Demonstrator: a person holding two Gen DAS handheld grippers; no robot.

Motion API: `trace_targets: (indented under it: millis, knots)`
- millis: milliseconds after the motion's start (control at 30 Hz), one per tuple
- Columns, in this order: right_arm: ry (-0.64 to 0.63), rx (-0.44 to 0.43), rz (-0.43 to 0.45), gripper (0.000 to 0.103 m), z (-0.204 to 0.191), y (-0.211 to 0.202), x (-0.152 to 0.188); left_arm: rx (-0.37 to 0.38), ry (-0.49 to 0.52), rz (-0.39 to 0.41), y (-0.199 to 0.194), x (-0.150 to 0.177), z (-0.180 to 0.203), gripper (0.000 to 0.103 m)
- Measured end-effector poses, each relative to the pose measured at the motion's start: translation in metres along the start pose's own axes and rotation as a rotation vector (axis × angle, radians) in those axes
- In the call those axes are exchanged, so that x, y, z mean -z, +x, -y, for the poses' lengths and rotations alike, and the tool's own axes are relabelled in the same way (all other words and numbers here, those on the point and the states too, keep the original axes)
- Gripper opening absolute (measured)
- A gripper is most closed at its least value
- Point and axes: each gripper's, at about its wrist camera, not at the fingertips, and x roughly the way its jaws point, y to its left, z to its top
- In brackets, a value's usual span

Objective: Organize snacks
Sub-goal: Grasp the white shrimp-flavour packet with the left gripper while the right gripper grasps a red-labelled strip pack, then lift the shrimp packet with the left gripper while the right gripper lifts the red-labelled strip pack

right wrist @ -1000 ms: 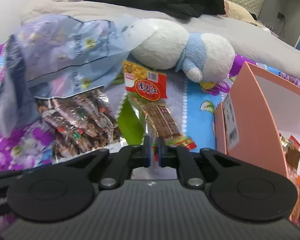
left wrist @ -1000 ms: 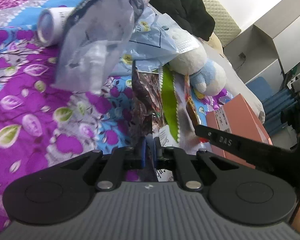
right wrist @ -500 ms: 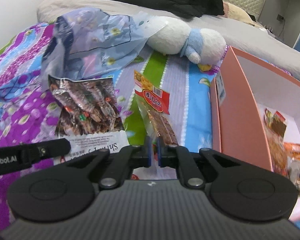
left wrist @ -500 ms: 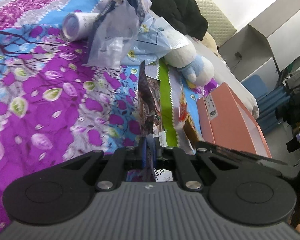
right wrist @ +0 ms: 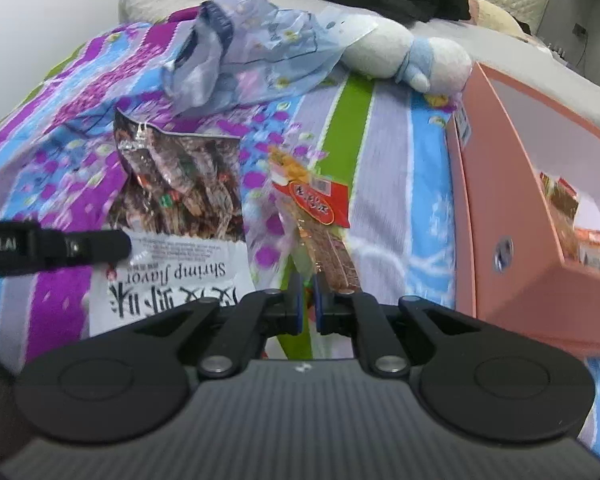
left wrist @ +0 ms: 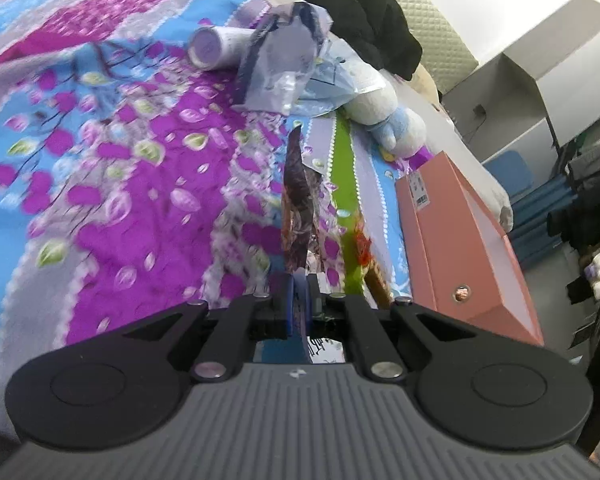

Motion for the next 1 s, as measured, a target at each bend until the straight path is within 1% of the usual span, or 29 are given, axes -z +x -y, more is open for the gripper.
trace_targets:
  millis: [67,133,200,267,300,367,400,433,467,500,533,567,667,767,900,1000]
  knots:
    - [-0.005,-0.009,-0.012,0.009,-0.003,-0.008,0.009,-0.009,-0.002,-0.015,-0.007,0.004,-0.002,0.006]
    - [-0.002,-0.037,-0.035,0.009,-0.005,-0.012,0.019,-0.040,-0.033,-0.034,-0.009,0.008,-0.006,0.007]
    - [-0.006,-0.050,-0.047,0.010,-0.008,-0.010,0.026,-0.054,-0.055,-0.046,-0.008,0.010,-0.011,0.007]
    - [0.014,-0.068,-0.062,0.012,-0.008,-0.005,0.031,-0.096,-0.053,-0.034,-0.009,0.010,-0.012,0.008]
    - [0.042,-0.083,-0.065,0.012,-0.005,-0.003,0.032,-0.116,-0.054,-0.038,-0.009,0.009,-0.013,0.012]
    - [0.077,-0.114,-0.053,0.017,0.000,-0.004,0.034,-0.149,-0.060,-0.059,-0.007,0.006,-0.015,0.034]
    - [0.089,-0.126,-0.050,0.018,0.002,-0.004,0.034,-0.164,-0.057,-0.063,-0.007,0.005,-0.015,0.059]
    - [0.095,-0.136,-0.048,0.030,0.004,-0.003,0.035,-0.183,-0.048,-0.061,-0.007,0.004,-0.015,0.079]
    - [0.098,-0.139,-0.044,0.049,0.007,-0.003,0.035,-0.196,-0.040,-0.053,-0.006,0.003,-0.014,0.084]
    - [0.101,-0.140,-0.031,0.059,0.009,-0.003,0.035,-0.204,-0.031,-0.043,-0.006,0.002,-0.013,0.088]
    - [0.102,-0.139,-0.014,0.073,0.011,-0.004,0.035,-0.209,-0.028,-0.044,-0.005,0.002,-0.012,0.091]
    - [0.101,-0.136,0.000,0.080,0.014,-0.004,0.035,-0.214,-0.031,-0.051,-0.002,0.000,-0.012,0.093]
    - [0.088,-0.134,0.008,0.081,0.022,0.004,0.035,-0.230,-0.030,-0.067,0.007,-0.001,-0.009,0.095]
    - [0.102,-0.123,0.010,0.081,0.034,0.016,0.034,-0.252,0.005,-0.071,0.017,-0.002,-0.001,0.099]
    - [0.091,-0.161,-0.018,0.082,0.041,0.035,0.035,-0.271,0.046,-0.097,0.033,-0.005,0.009,0.100]
    - [0.054,-0.183,-0.016,0.084,0.037,0.041,0.036,-0.302,0.081,-0.111,0.044,-0.006,0.019,0.100]
